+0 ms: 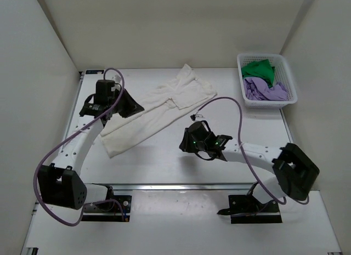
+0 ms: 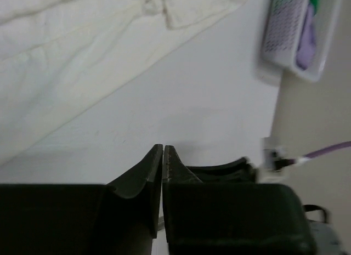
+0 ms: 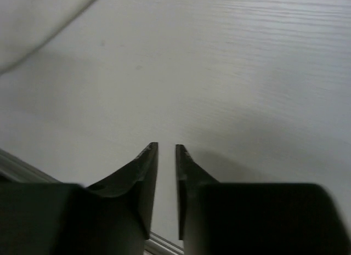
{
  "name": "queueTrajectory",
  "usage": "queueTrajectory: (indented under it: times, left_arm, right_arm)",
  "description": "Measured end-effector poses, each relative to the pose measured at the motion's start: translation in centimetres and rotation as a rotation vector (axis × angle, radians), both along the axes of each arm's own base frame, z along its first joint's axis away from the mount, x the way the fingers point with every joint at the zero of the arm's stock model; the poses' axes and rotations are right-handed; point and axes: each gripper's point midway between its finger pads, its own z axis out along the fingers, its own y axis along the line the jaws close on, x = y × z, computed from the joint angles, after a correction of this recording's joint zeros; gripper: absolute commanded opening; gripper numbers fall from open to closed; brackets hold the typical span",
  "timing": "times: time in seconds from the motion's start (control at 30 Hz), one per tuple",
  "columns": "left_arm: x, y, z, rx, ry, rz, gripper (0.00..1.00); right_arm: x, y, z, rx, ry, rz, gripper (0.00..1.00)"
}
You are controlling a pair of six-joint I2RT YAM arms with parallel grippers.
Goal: Fold and stack the t-shirts
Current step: Rotate the tshirt 90 degrees
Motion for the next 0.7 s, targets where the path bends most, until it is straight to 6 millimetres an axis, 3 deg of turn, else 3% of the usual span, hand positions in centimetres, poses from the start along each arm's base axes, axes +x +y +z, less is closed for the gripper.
queueTrajectory:
  times: [0.1, 0.23, 0.33, 0.43, 0.53, 0.7]
  left_arm:
    - [2.1, 1.0, 4.4, -0.033, -0.082, 0.055, 0.26]
    - [5.1, 4.8, 12.2, -0.023, -0.247, 0.165, 0.3]
    - [5.3, 7.9, 15.2, 0.004, -0.31, 0.261, 0.32]
    - [4.9, 7.9, 14.8, 0.025, -0.278, 0.269, 0.32]
    - [4.8, 8.1, 13.2, 0.056, -0.222, 0.275, 0.31]
    - [4.7, 9.4, 11.3, 0.128, -0.155, 0.305, 0.31]
  right_arm:
    - [1.0, 3.6, -0.8, 0.123, 0.017, 0.024, 0.37]
    - [1.5, 7.9, -1.9, 0.216, 0.042, 0.059, 0.41]
    - [1.4, 12.2, -2.5, 0.275, 0.068, 0.094, 0.42]
    - [1.1, 15.9, -3.1, 0.327, 0.102, 0.107, 0.42]
    - [1.2, 18.1, -4.7, 0.349, 0.147, 0.085, 0.42]
    - [3.4, 21.6, -4.6, 0.436, 0.16, 0.027, 0.41]
